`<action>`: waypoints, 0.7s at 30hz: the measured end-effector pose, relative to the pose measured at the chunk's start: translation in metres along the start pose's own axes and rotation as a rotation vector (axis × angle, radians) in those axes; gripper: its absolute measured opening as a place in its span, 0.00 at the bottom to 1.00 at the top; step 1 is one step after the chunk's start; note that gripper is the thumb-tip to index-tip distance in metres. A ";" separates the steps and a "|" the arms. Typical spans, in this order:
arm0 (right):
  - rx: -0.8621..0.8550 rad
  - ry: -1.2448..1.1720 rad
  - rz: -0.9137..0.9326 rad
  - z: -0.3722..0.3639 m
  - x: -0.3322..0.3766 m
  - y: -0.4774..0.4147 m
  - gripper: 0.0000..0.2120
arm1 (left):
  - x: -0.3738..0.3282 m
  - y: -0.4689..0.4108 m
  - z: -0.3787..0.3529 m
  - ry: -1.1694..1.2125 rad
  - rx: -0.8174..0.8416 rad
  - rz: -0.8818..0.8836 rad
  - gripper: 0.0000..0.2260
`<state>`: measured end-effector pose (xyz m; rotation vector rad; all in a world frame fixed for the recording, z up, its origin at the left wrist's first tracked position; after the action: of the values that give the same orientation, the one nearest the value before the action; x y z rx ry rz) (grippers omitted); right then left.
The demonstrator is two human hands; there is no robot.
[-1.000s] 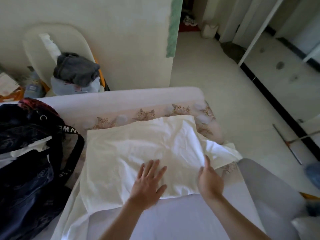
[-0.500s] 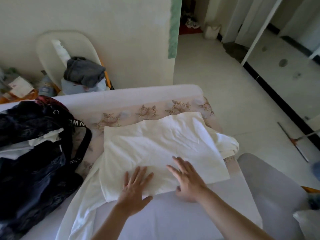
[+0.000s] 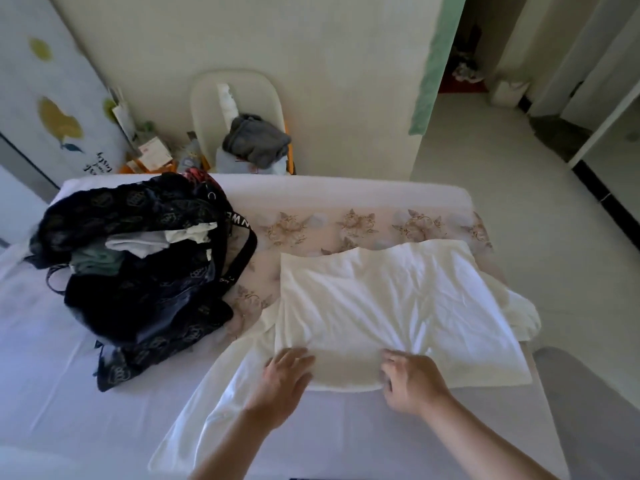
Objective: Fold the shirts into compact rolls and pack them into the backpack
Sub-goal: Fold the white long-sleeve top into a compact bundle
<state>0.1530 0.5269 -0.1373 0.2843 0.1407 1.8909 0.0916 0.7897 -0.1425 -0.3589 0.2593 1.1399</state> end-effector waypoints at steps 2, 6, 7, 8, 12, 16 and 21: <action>-0.043 -0.006 -0.042 0.011 0.020 -0.002 0.05 | 0.009 0.016 0.019 -0.048 -0.148 0.186 0.12; 0.086 -0.065 0.053 0.012 0.072 -0.016 0.16 | 0.049 0.059 0.046 -0.156 -0.112 0.574 0.24; 0.128 -0.062 0.091 0.013 0.086 -0.018 0.19 | 0.061 0.066 0.049 -0.164 -0.067 0.639 0.26; 0.171 -0.071 0.105 0.016 0.098 -0.019 0.21 | 0.072 0.072 0.052 -0.159 -0.014 0.692 0.28; 0.231 -0.093 0.096 0.022 0.137 -0.025 0.24 | 0.105 0.075 0.049 -0.131 0.090 0.768 0.19; 0.280 -0.065 0.064 0.015 0.166 -0.041 0.29 | 0.097 0.058 0.070 0.118 -0.079 0.730 0.07; 0.338 -0.054 -0.061 0.001 0.188 -0.057 0.37 | 0.121 0.025 0.152 -0.067 -0.033 0.539 0.08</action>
<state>0.1471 0.7227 -0.1260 0.5538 0.4295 1.7928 0.1197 0.9615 -0.0532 -0.2854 0.2869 1.6845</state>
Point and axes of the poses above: each hand's wrist, its own y-axis away from the middle knuckle, its own z-axis out of the back of the hand, x = y × z, the point moved 4 cm from there along -y, towards the middle knuckle, and after that the axes turned 14 degrees about -z, right-handed, at the moved point
